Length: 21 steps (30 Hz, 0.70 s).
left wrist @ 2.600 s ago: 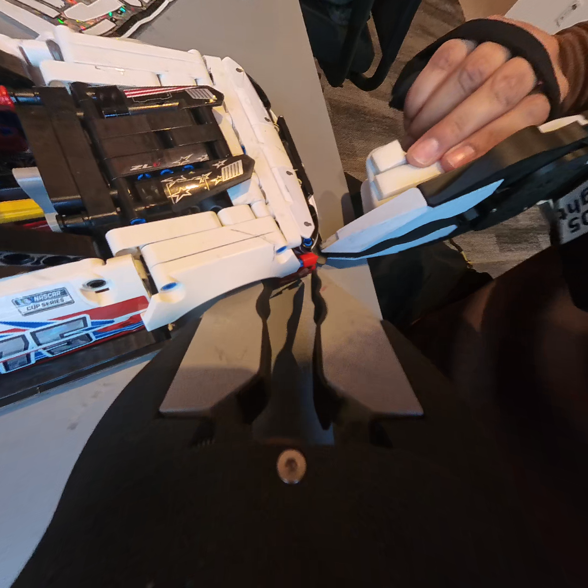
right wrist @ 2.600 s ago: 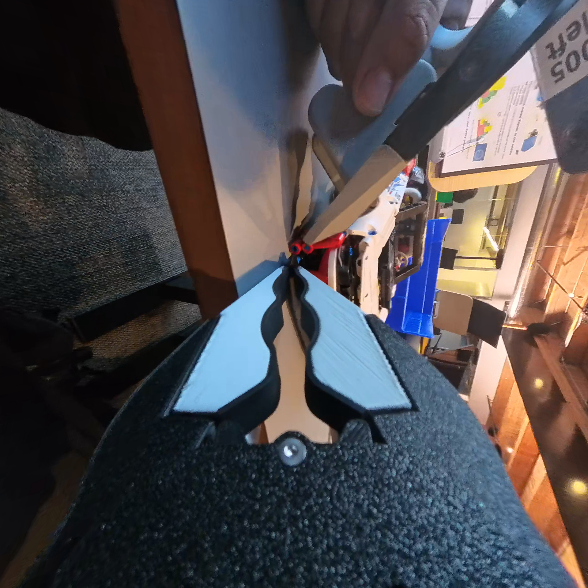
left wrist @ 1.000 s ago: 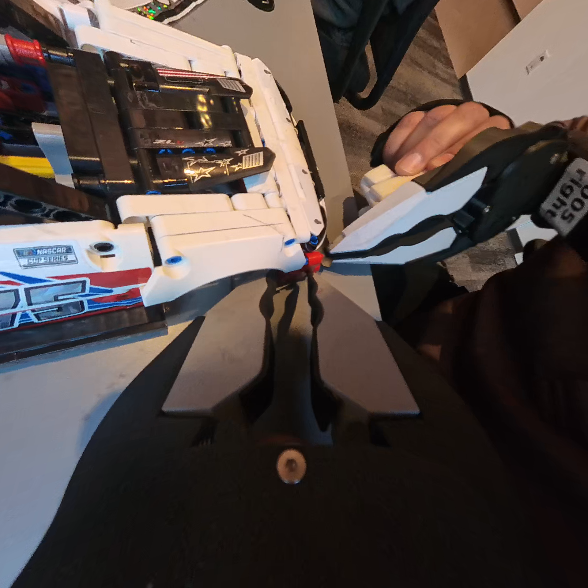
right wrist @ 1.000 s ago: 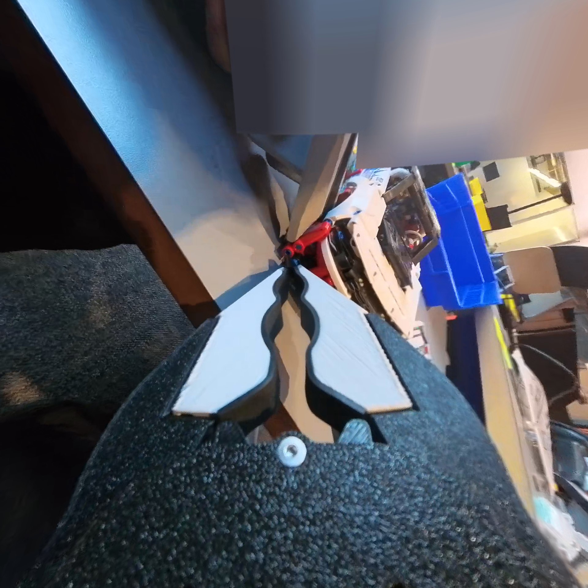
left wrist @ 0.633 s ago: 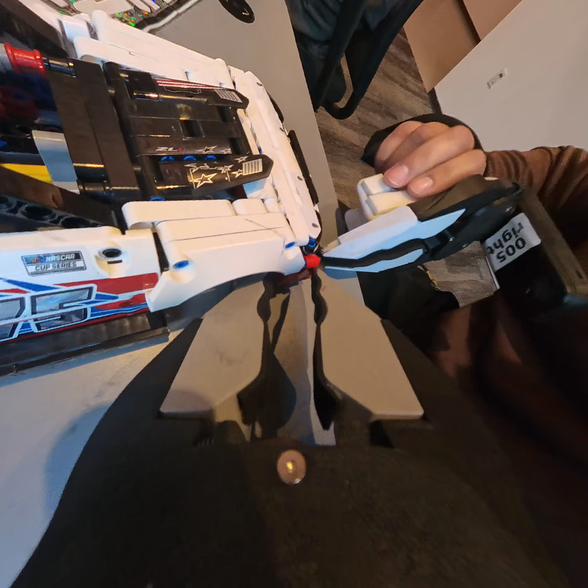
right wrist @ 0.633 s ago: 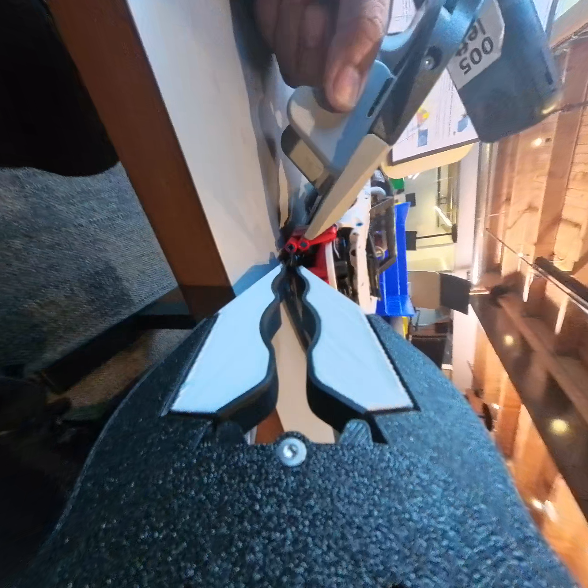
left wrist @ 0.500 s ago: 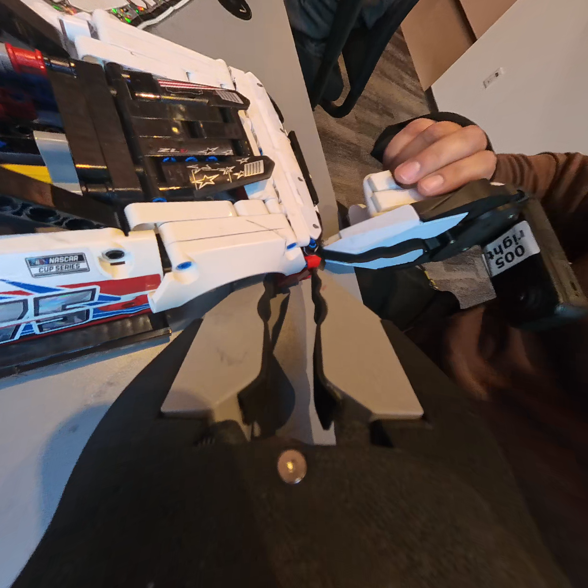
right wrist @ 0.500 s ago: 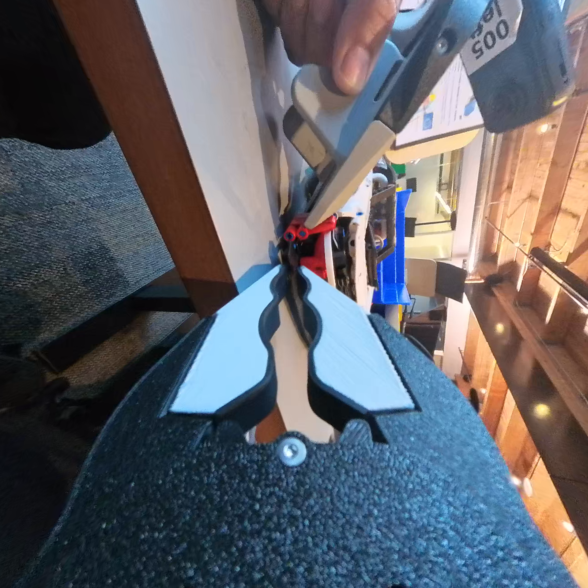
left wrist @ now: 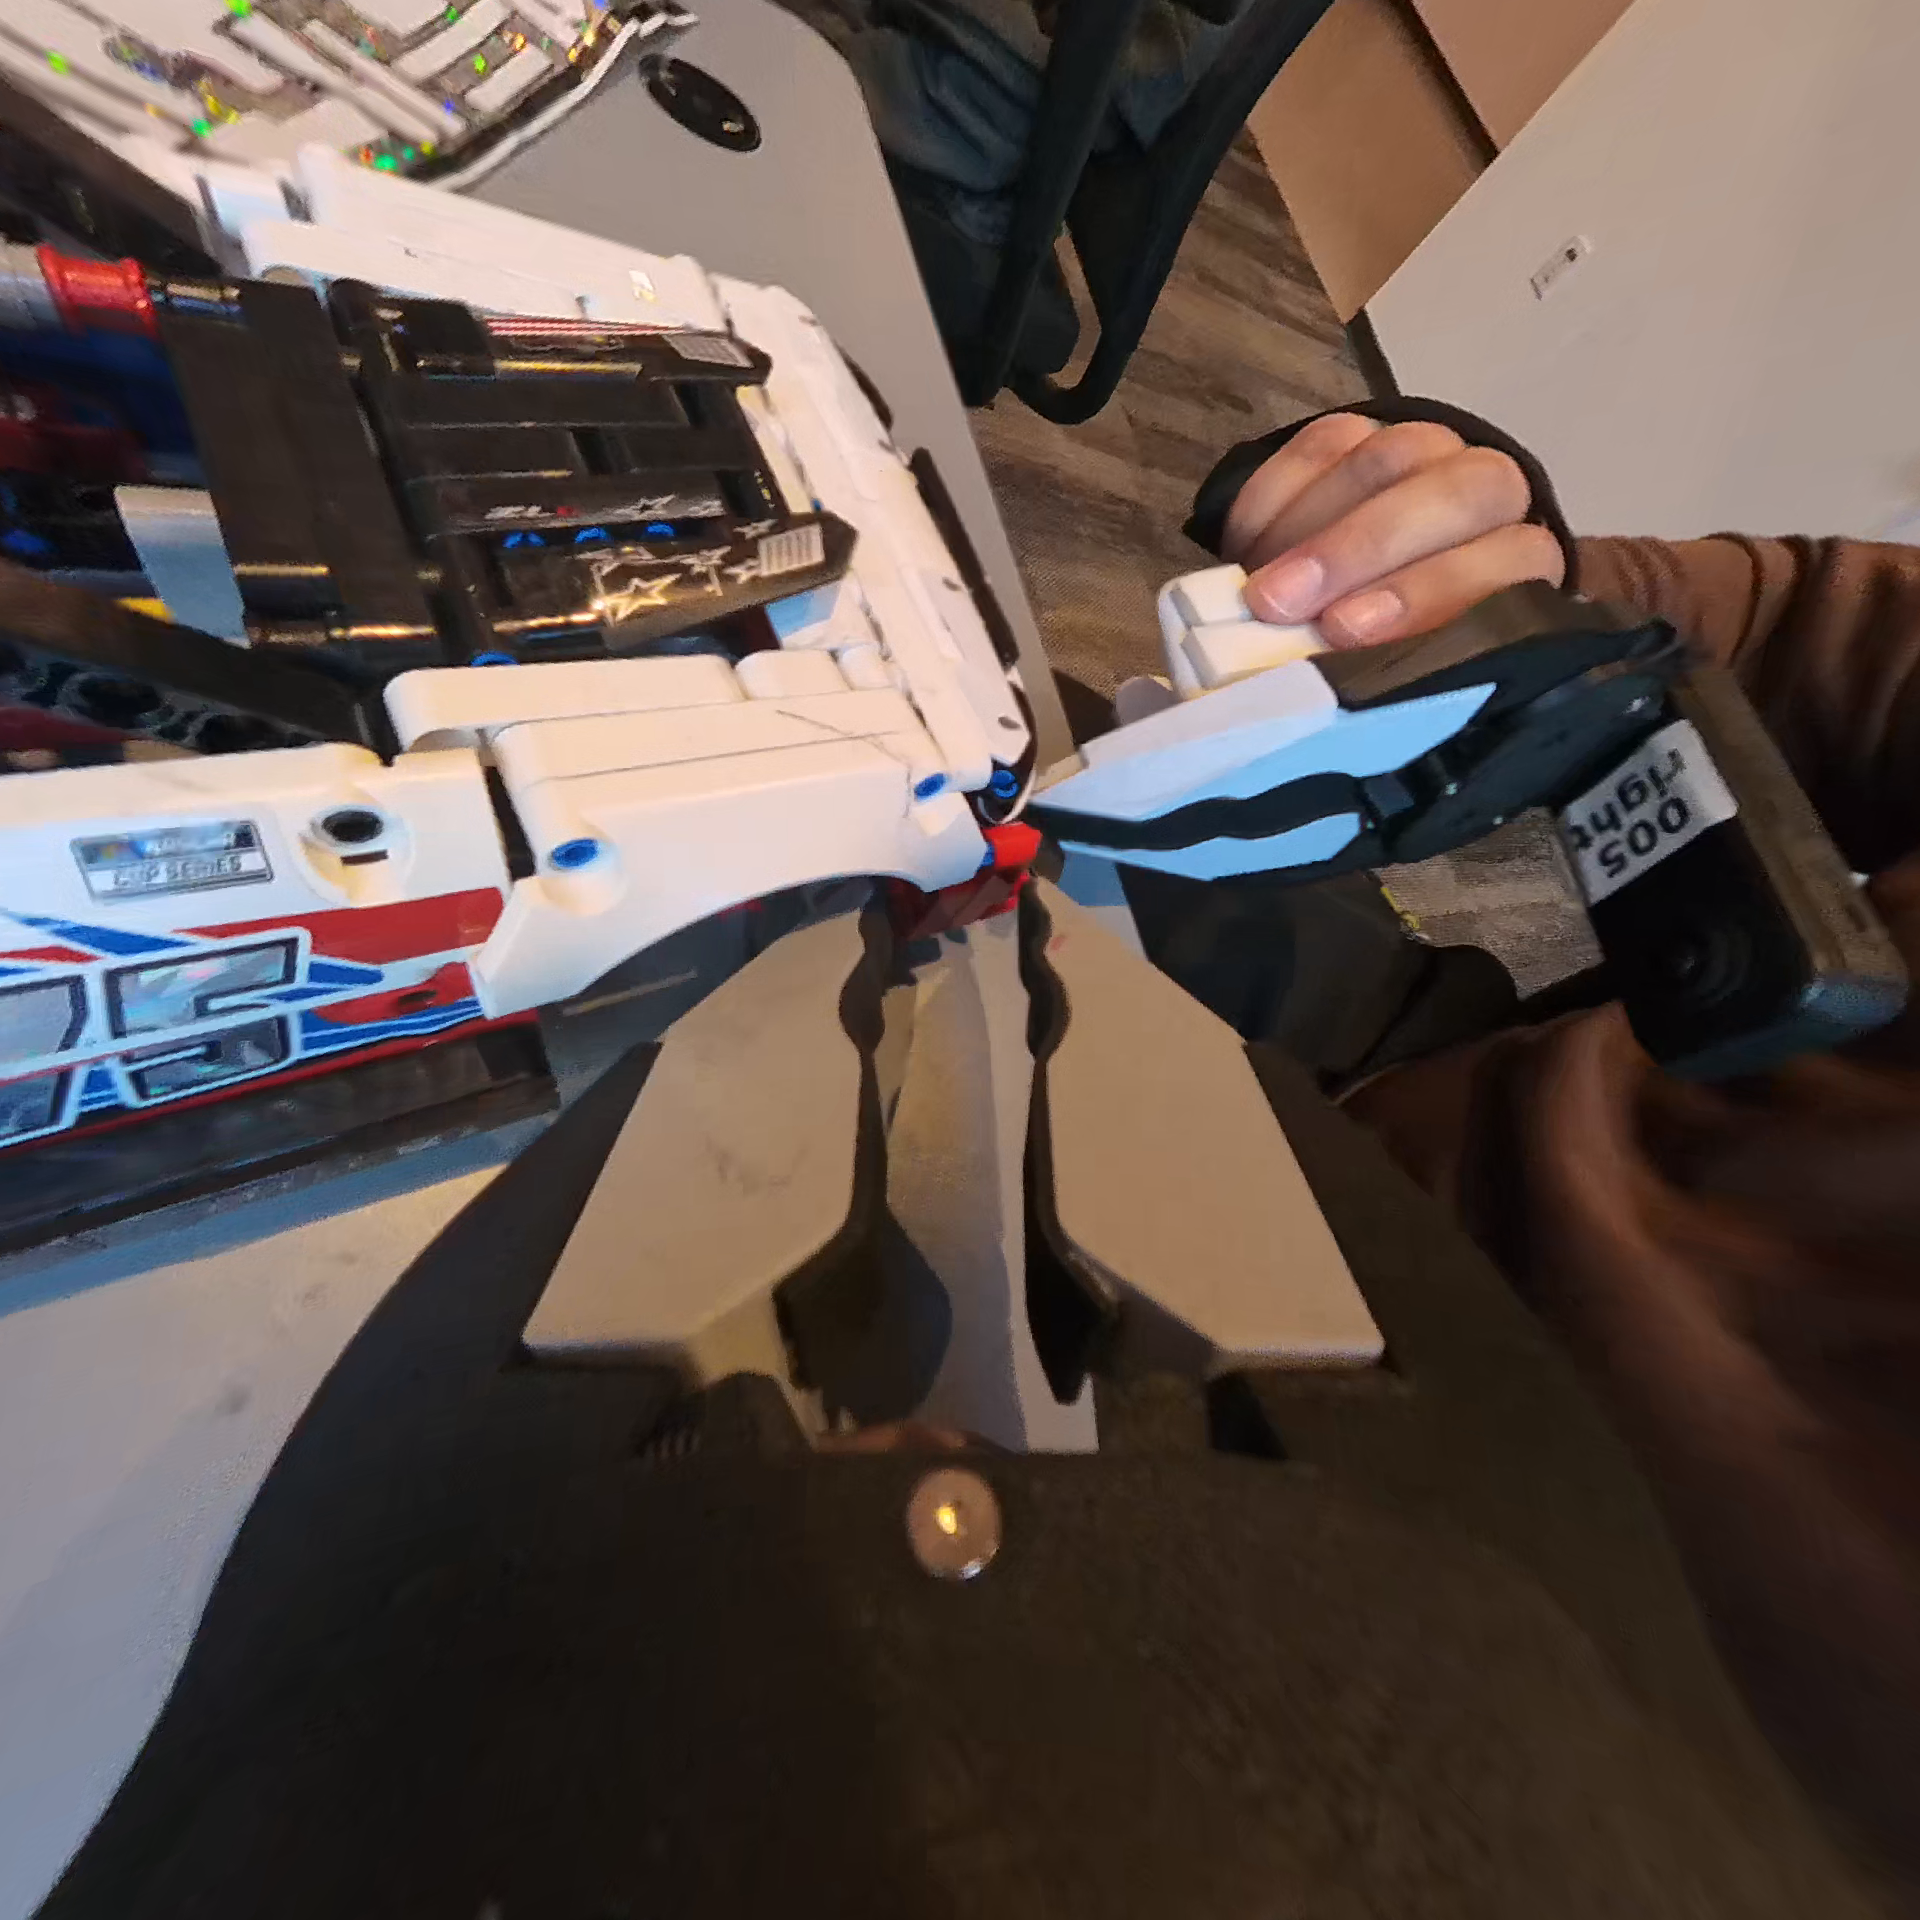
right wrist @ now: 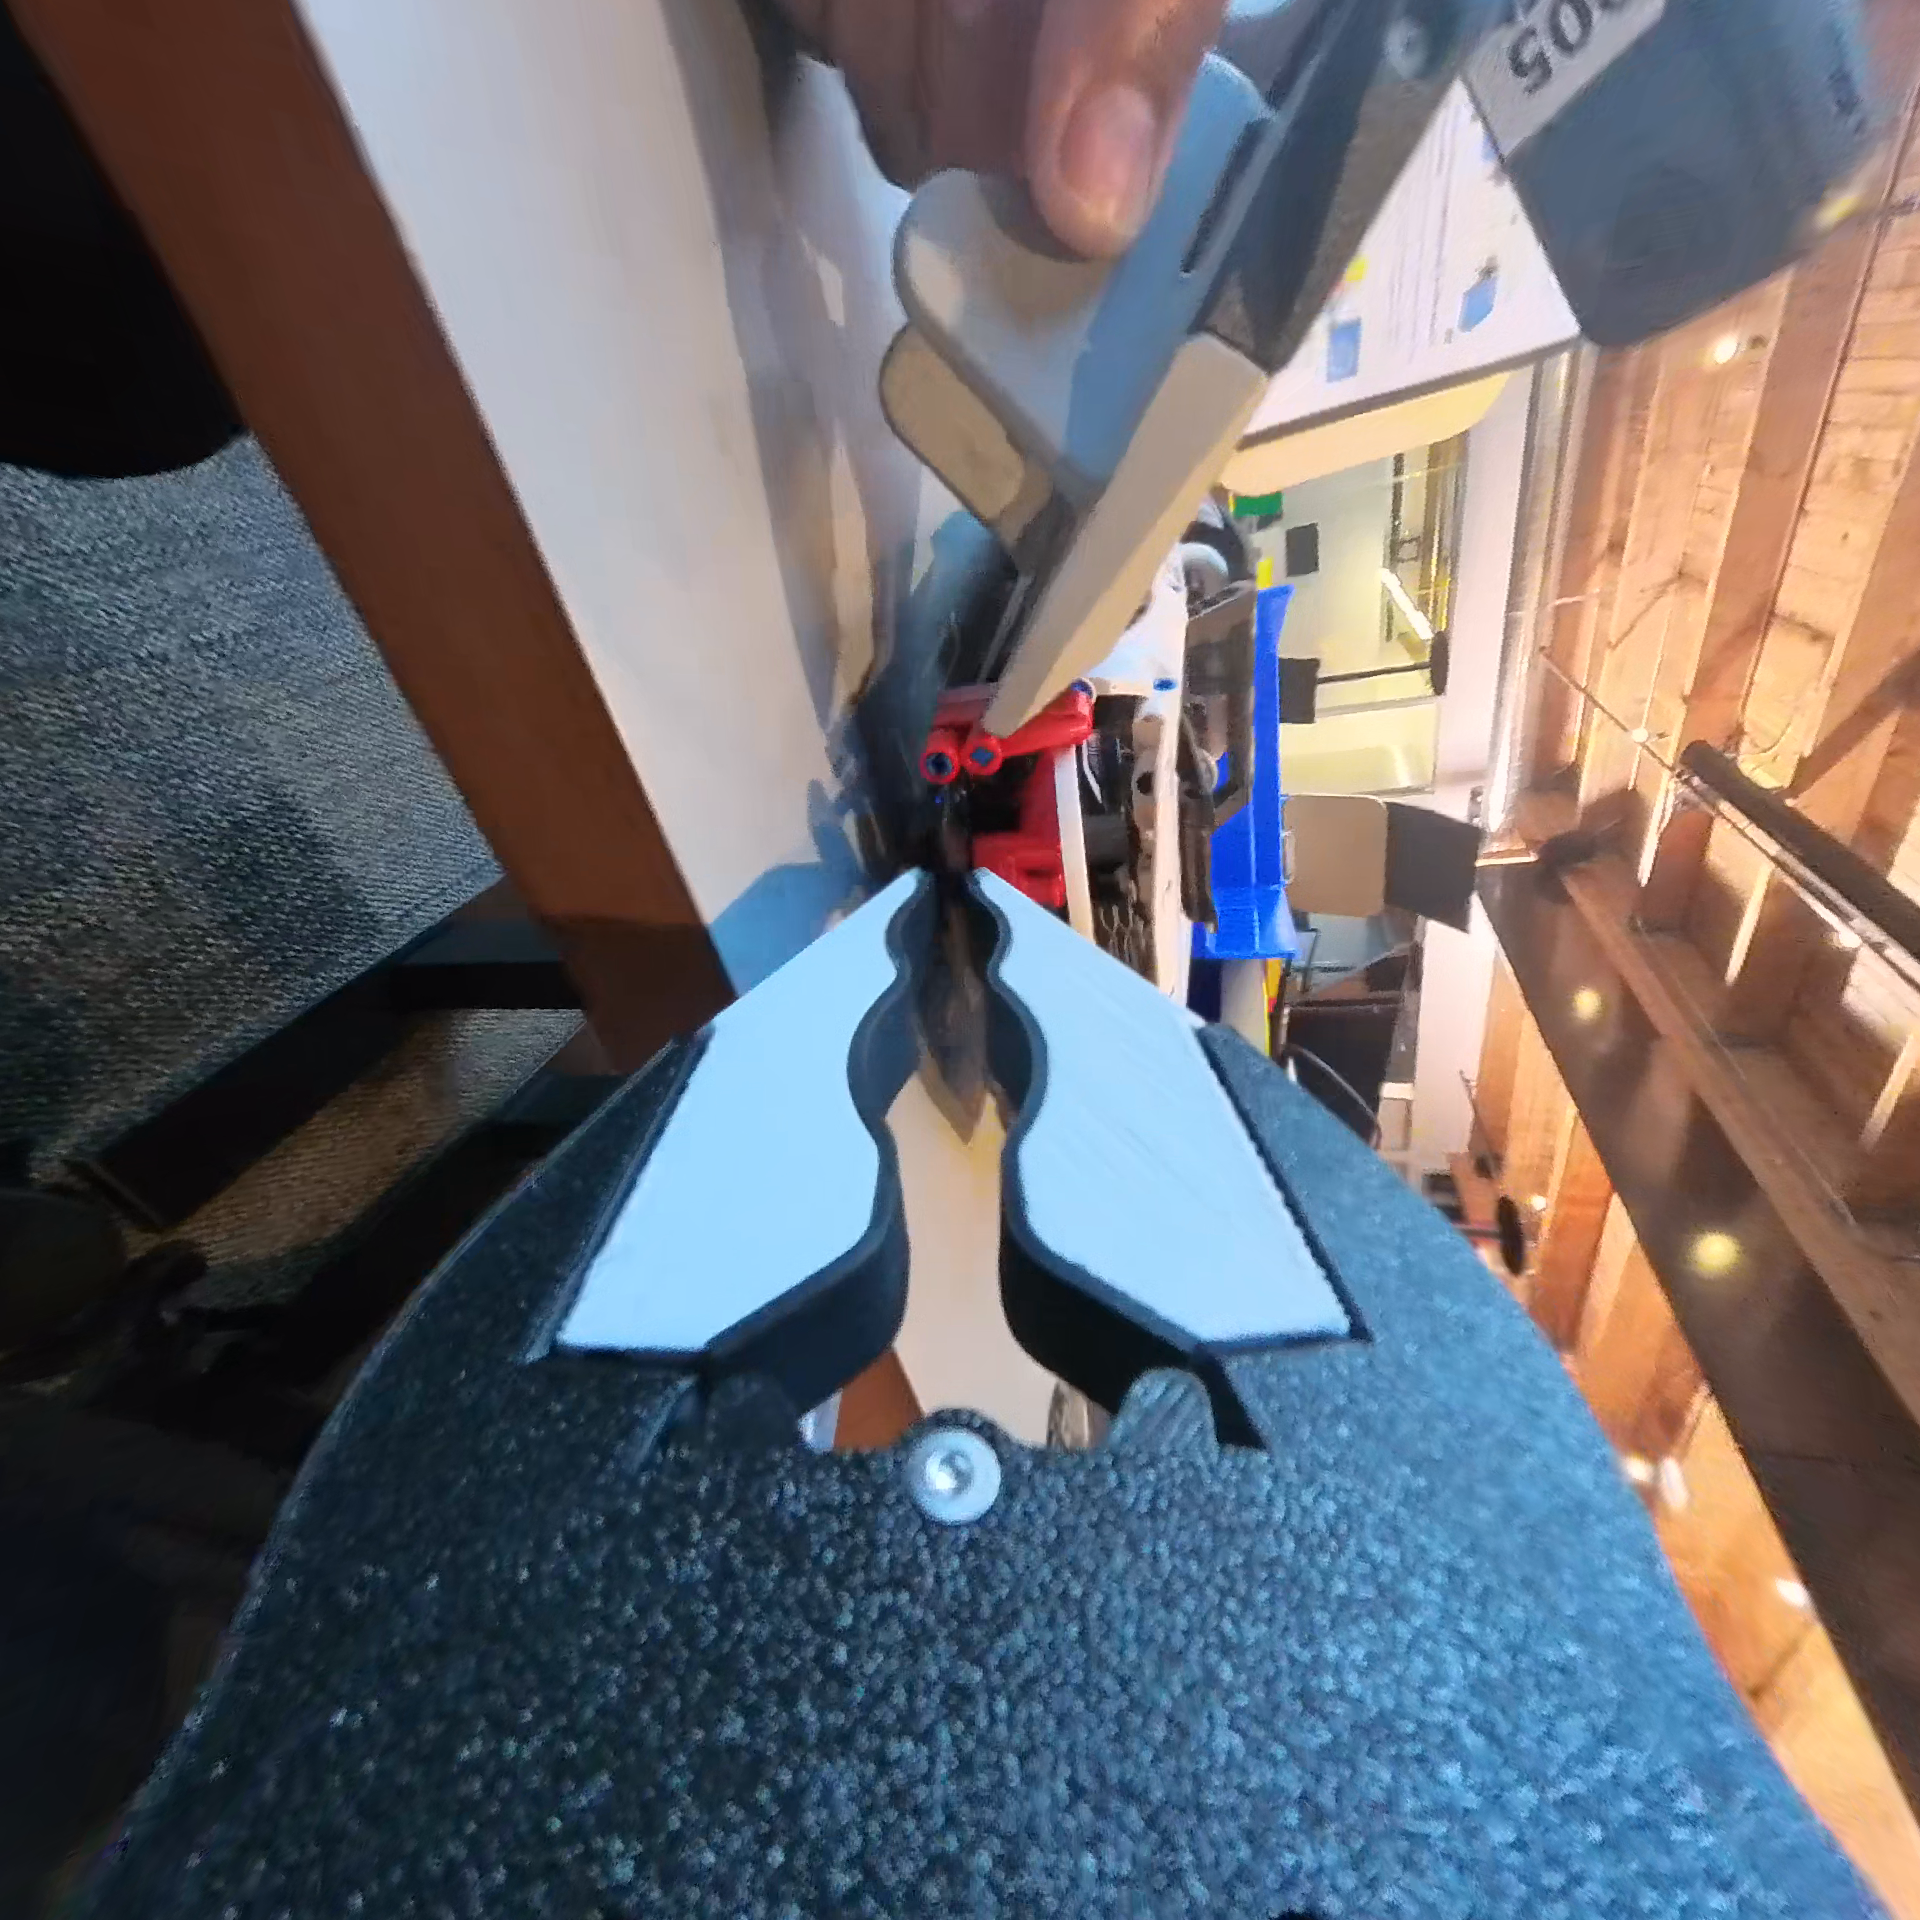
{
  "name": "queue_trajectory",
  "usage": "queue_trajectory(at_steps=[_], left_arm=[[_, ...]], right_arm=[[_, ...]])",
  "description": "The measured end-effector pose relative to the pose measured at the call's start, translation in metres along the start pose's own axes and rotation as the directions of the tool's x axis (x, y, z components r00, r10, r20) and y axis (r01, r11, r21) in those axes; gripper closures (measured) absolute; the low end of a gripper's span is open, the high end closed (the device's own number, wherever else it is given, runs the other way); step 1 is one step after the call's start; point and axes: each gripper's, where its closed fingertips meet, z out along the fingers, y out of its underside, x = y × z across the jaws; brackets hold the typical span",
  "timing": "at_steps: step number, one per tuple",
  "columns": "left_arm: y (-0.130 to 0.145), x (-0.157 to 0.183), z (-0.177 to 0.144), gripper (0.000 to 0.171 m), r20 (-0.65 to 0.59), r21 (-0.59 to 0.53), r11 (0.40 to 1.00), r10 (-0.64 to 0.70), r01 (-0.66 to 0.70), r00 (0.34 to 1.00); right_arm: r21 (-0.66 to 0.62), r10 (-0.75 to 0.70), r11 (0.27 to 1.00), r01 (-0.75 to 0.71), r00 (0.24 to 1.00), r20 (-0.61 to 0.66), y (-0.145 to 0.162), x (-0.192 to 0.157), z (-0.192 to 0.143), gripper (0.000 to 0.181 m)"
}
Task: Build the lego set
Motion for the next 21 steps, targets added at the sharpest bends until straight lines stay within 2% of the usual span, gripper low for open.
queue_trajectory(at_steps=[3,6,9,11,16,21], left_arm=[[-0.007,0.011,-0.006,0.141,-0.015,0.064,0.995,0.078,-0.077,0.997],[-0.012,0.018,-0.012,0.139,0.057,0.099,0.966,0.232,-0.237,0.971],[-0.016,0.016,-0.014,0.145,0.211,0.086,0.895,0.413,-0.438,0.886],[-0.017,0.011,-0.014,0.146,0.289,0.06,0.853,0.482,-0.518,0.827],[-0.012,0.001,-0.01,0.146,0.308,-0.009,0.864,0.482,-0.504,0.82],[-0.011,-0.004,-0.01,0.147,0.299,-0.009,0.901,0.415,-0.433,0.859]], right_arm=[[0.003,0.037,0.999,-0.037,0.999,-0.023,-0.005,0.014,-0.006,0.178],[0.012,0.064,0.998,-0.064,0.997,-0.05,-0.012,0.028,-0.011,0.179],[0.02,0.065,0.998,-0.064,0.996,-0.068,-0.018,0.035,-0.012,0.181],[0.021,0.061,0.998,-0.06,0.996,-0.069,-0.016,0.032,-0.008,0.181],[0.008,0.054,0.999,-0.054,0.996,-0.072,-0.013,0.023,-0.001,0.181],[0.024,0.031,0.999,-0.028,0.993,-0.114,-0.012,0.02,0.004,0.181]])
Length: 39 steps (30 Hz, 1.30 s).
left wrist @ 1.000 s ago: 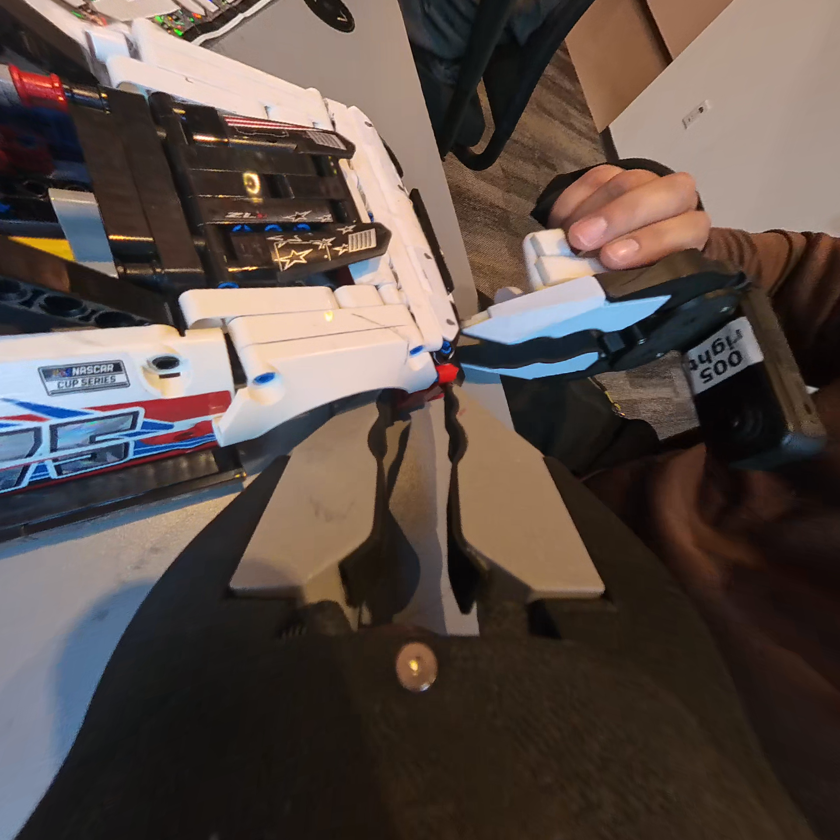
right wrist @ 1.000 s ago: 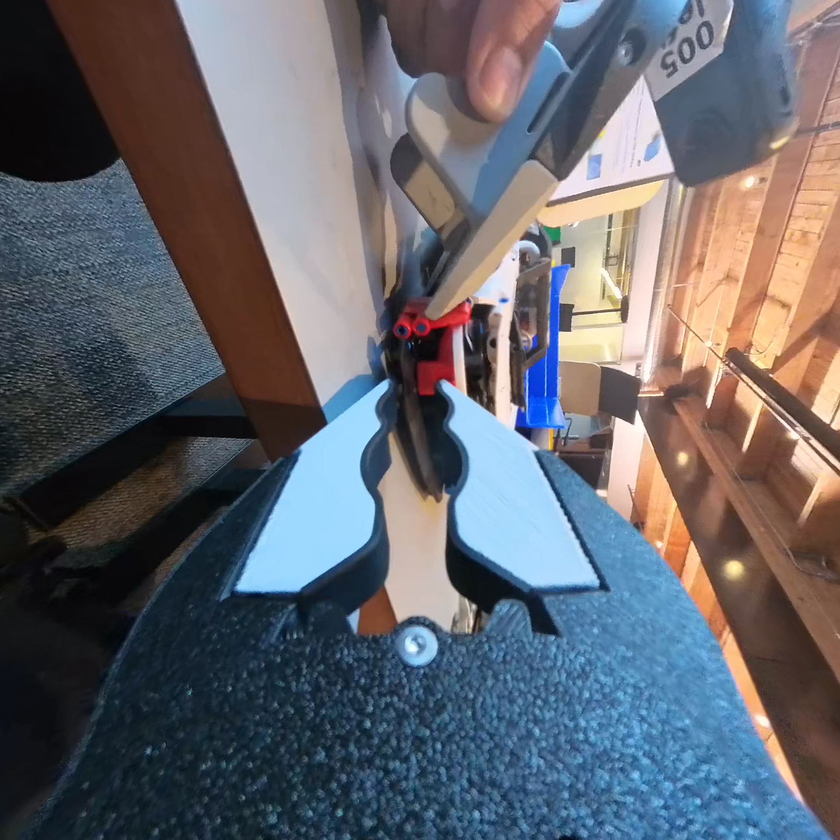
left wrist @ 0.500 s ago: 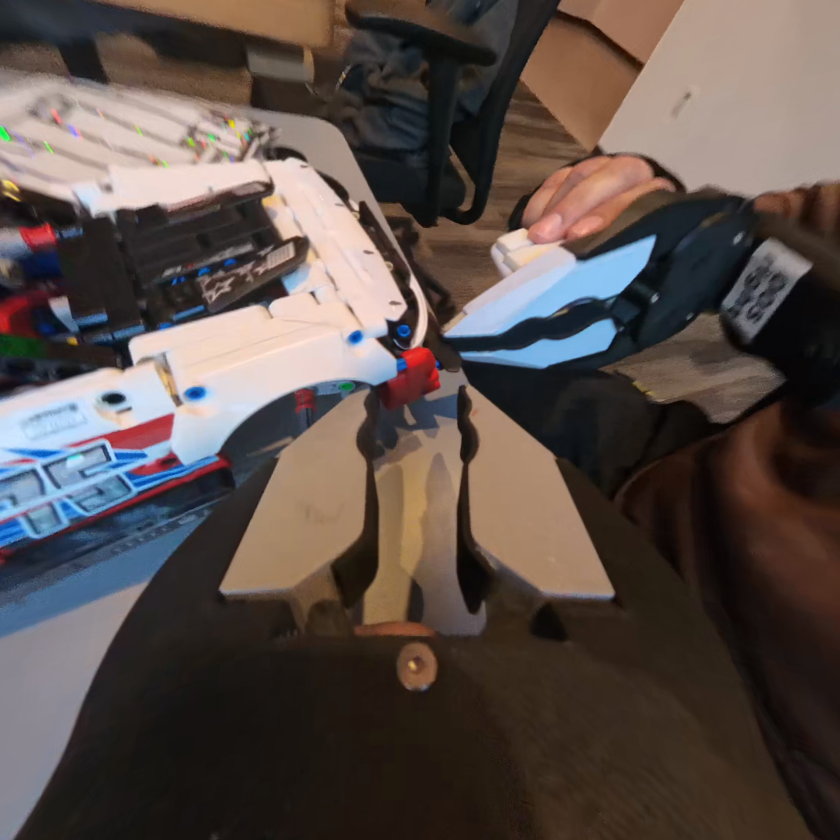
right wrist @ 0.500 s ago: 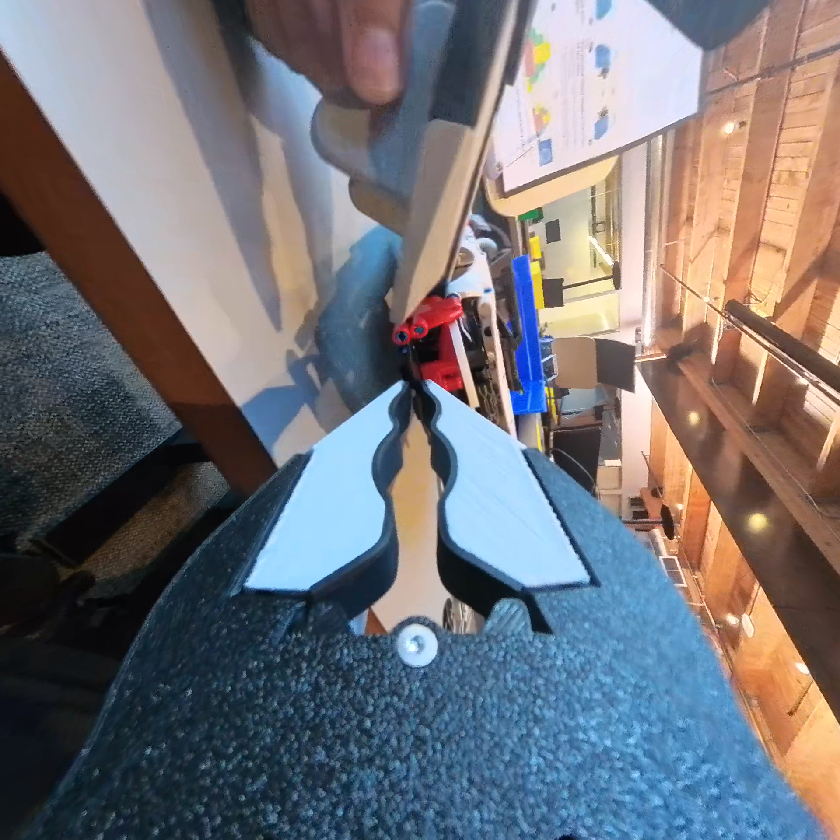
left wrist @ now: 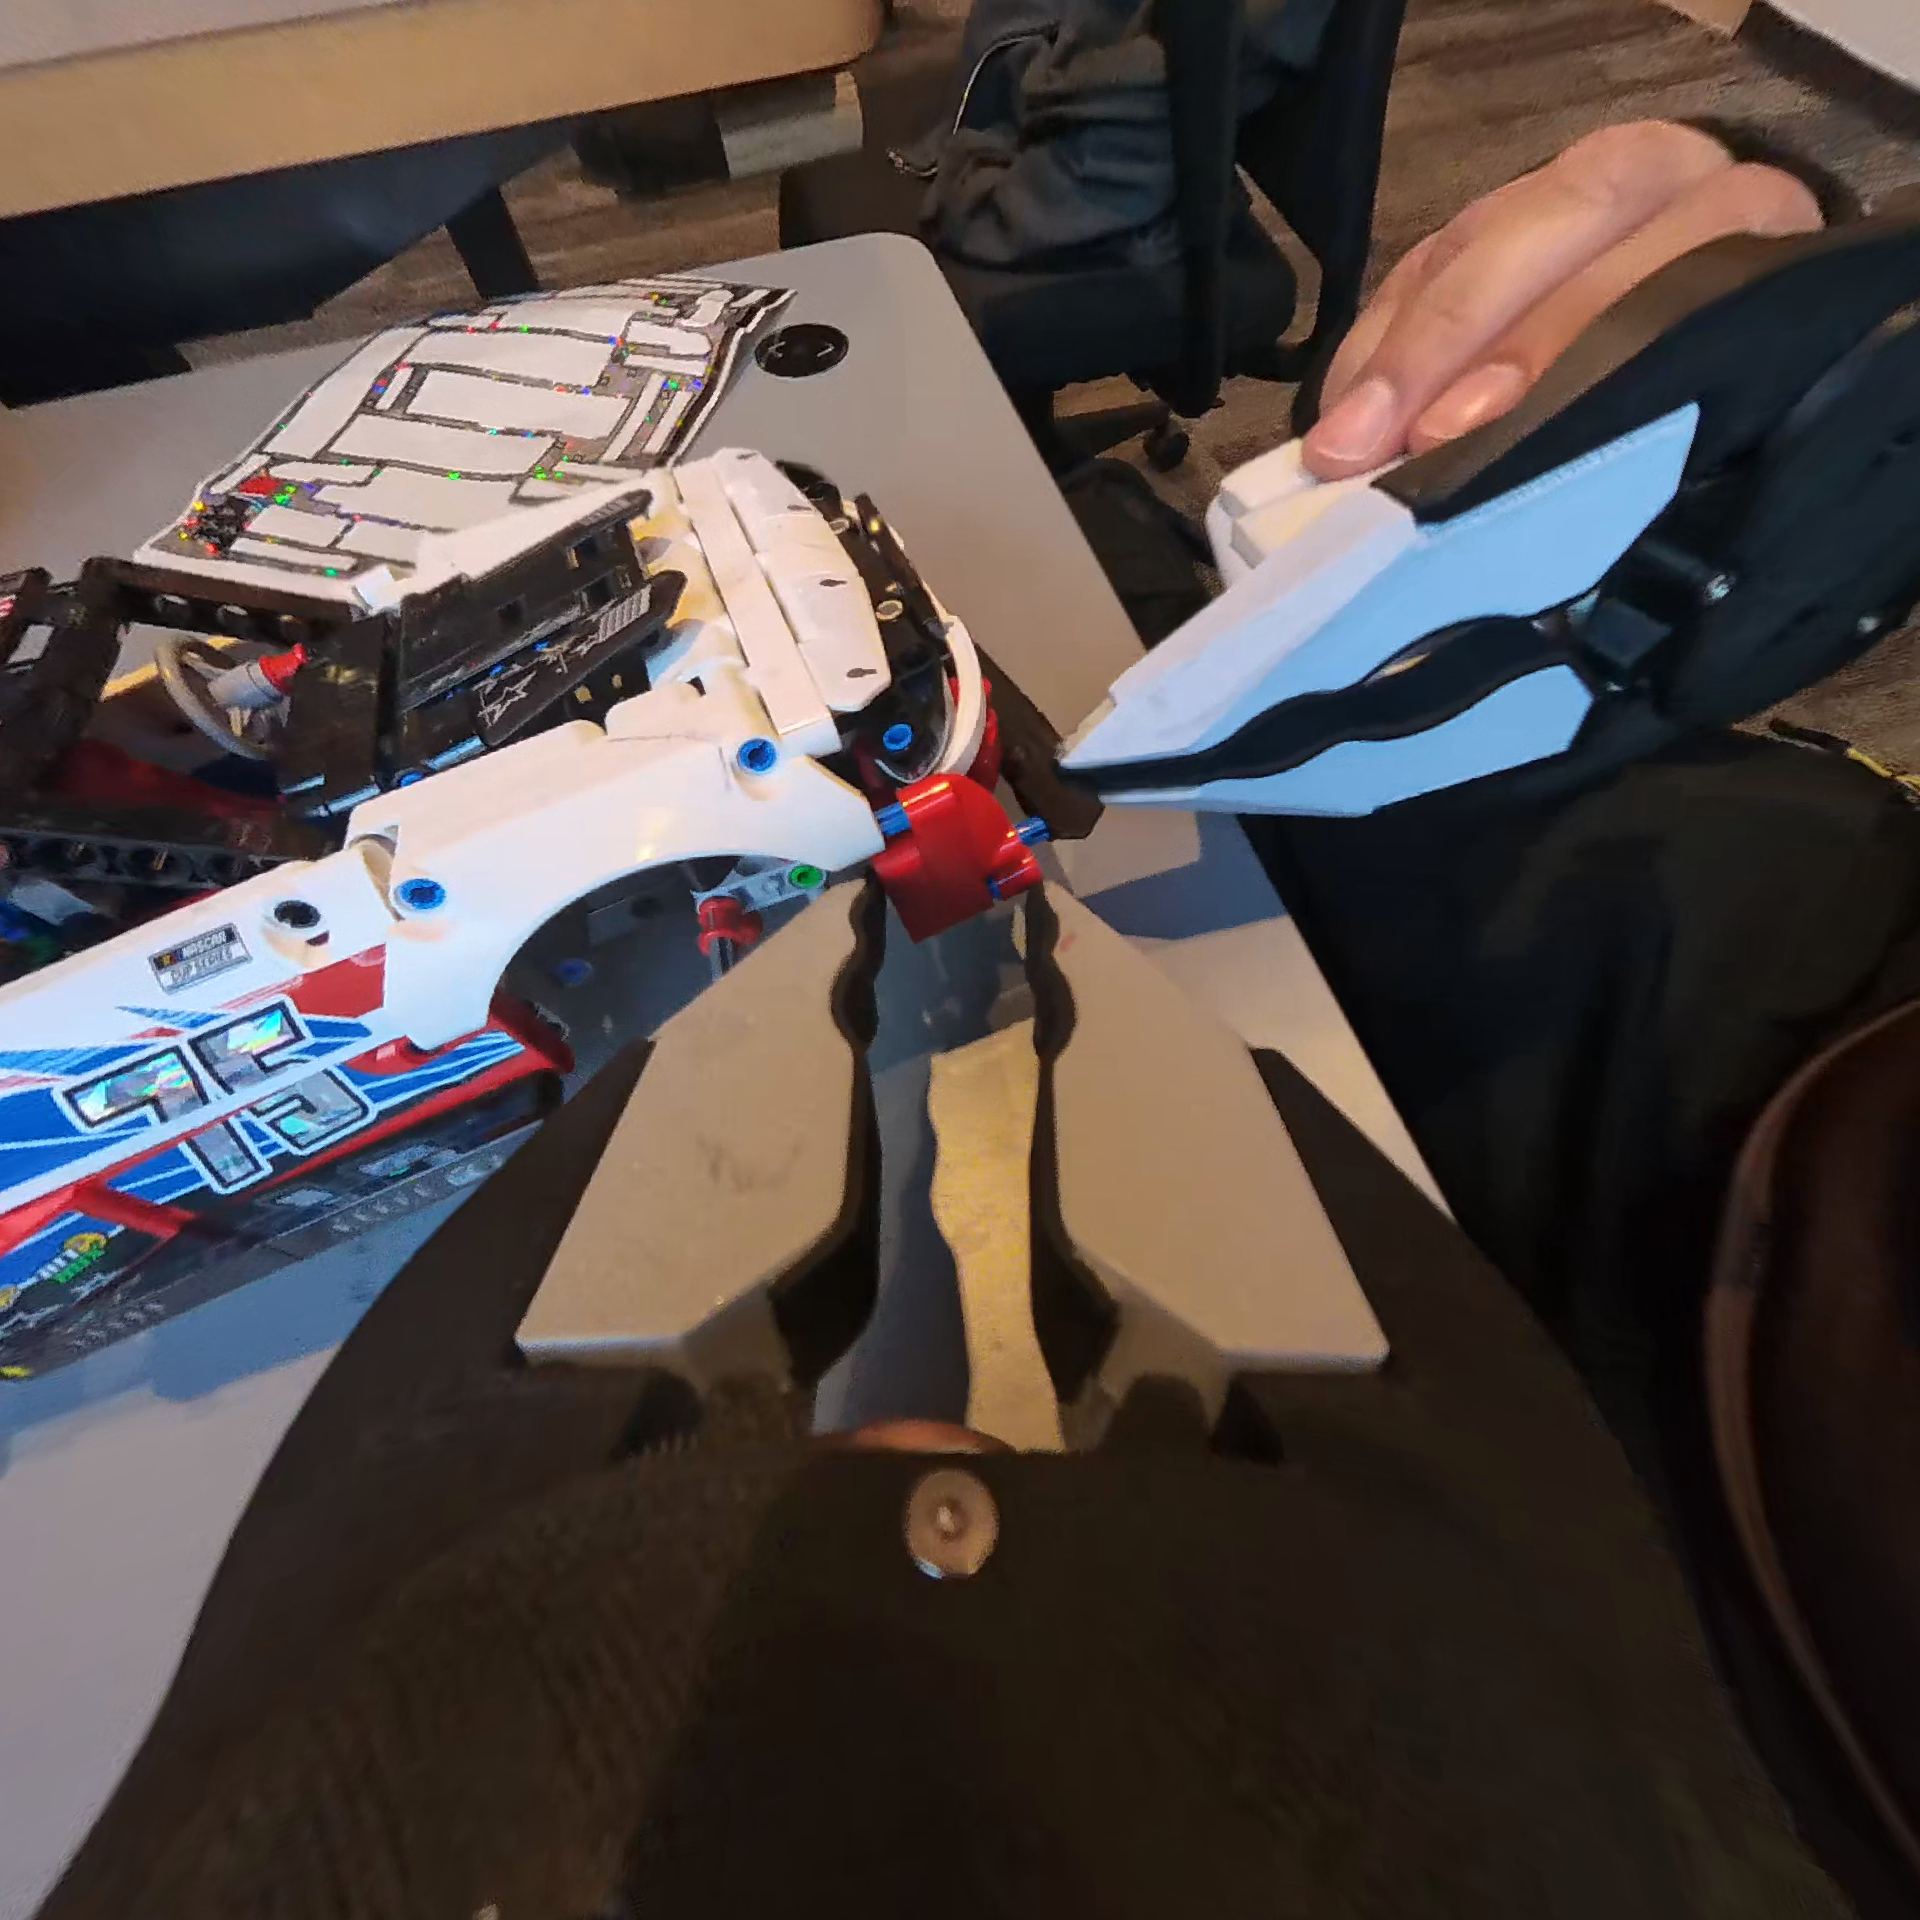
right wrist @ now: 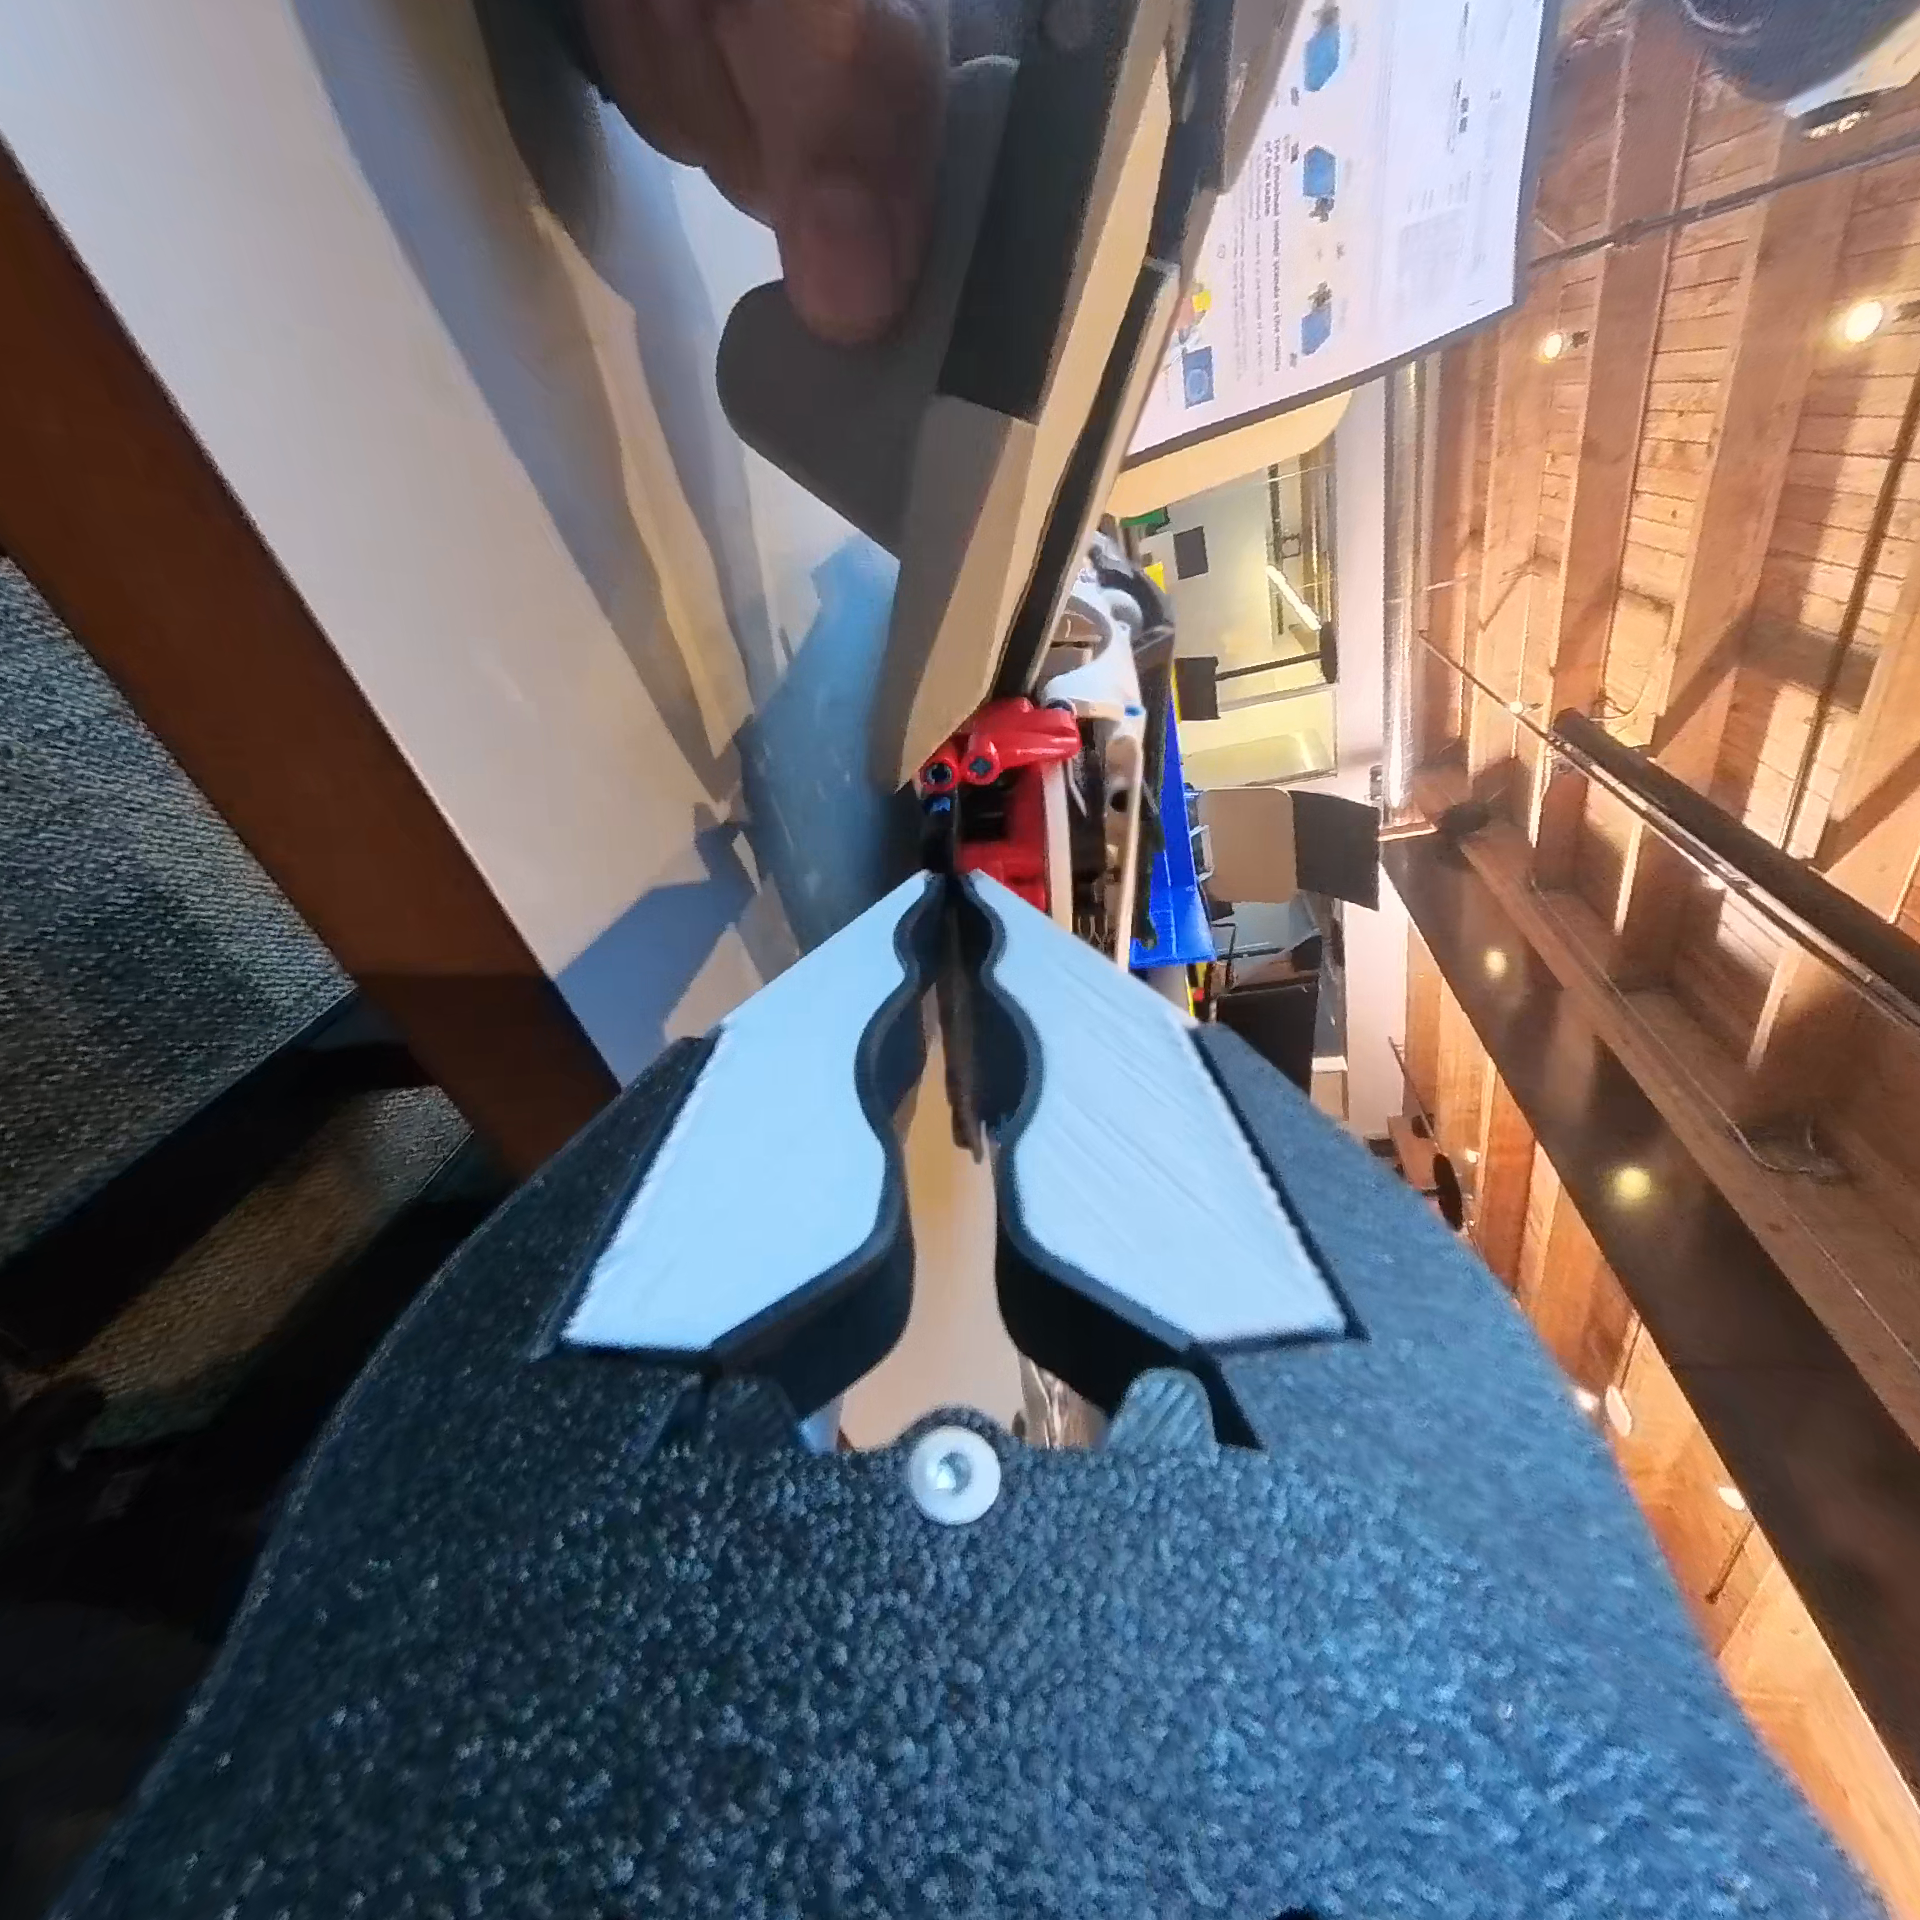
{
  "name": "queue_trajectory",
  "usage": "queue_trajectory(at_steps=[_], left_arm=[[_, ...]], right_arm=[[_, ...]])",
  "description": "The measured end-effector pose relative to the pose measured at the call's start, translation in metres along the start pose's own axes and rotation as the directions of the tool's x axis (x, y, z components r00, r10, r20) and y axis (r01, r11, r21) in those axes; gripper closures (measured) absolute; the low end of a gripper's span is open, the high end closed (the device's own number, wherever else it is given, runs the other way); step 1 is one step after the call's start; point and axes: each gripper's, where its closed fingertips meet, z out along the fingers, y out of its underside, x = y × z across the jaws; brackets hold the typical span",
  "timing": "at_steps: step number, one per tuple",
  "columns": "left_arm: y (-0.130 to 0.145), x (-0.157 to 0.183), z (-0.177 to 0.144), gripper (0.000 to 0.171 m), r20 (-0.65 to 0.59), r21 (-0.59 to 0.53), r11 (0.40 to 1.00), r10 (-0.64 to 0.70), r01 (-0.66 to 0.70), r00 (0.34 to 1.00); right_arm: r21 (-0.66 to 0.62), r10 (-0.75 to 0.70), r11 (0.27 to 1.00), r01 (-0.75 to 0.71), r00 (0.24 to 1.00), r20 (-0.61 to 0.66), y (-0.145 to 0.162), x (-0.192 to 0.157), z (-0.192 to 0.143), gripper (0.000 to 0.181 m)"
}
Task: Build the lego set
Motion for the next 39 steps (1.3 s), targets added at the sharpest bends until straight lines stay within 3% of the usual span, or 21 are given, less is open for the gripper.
queue_trajectory(at_steps=[3,5,9,16,21,29,34,39], left_arm=[[0.0,-0.001,0.0,0.148,-0.005,0.003,1.0,-0.013,0.013,1.0],[-0.001,-0.001,0.001,0.148,-0.012,0.004,1.0,-0.02,0.02,1.0],[0.004,0.0,0.005,0.149,-0.014,-0.034,0.999,-0.021,0.02,1.0],[0.003,-0.006,0.004,0.157,-0.01,-0.026,0.997,-0.074,0.074,0.997],[0.008,-0.003,0.009,0.158,-0.03,-0.068,0.995,-0.07,0.068,0.997],[0.005,-0.003,0.009,0.157,-0.045,-0.051,0.995,-0.084,0.082,0.995],[0.011,-0.016,0.009,0.153,0.098,-0.1,0.99,0.11,-0.1,0.989],[0.021,-0.015,0.017,0.148,0.133,-0.189,0.958,0.244,-0.217,0.961]], right_arm=[[0.027,0.016,1.0,-0.017,1.0,0.023,-0.001,-0.002,-0.001,0.181],[0.063,0.029,0.998,-0.031,0.999,0.034,-0.006,-0.003,-0.004,0.167],[0.056,0.053,0.997,-0.055,0.998,0.032,-0.004,-0.006,0.0,0.179],[0.061,0.042,0.997,-0.039,0.998,-0.038,0.001,-0.004,0.001,0.178],[0.046,0.049,0.998,-0.048,0.999,-0.011,0.003,-0.01,0.012,0.17],[0.039,0.104,0.994,-0.105,0.994,0.021,0.003,-0.008,0.012,0.176],[0.022,0.093,0.995,-0.094,0.995,0.025,0.007,-0.014,0.013,0.176],[0.016,0.061,0.998,-0.062,0.998,0.022,0.007,-0.016,0.013,0.176]])
